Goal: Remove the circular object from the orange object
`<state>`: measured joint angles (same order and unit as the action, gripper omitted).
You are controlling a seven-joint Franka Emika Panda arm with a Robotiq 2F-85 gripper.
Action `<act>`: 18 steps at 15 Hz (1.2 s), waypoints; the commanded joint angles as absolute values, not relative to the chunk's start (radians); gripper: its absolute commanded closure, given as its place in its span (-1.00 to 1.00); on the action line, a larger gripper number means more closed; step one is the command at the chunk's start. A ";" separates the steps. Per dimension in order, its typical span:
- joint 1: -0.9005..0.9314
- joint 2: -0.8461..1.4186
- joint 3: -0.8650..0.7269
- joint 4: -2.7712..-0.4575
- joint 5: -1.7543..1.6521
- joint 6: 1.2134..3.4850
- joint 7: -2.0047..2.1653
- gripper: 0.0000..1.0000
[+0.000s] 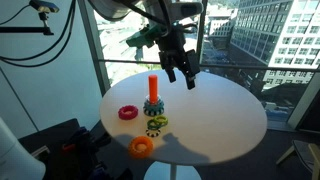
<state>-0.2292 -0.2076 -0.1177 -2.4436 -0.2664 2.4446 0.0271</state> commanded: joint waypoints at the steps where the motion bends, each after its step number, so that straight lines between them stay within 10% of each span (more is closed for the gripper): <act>1: -0.219 -0.208 -0.128 -2.441 -0.268 2.442 0.028 -1.00; 18: -0.192 -0.208 -0.123 -2.439 -0.232 2.436 0.001 -1.00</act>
<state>-0.2167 -0.2061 -0.1184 -2.4440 -0.2605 2.4446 0.0250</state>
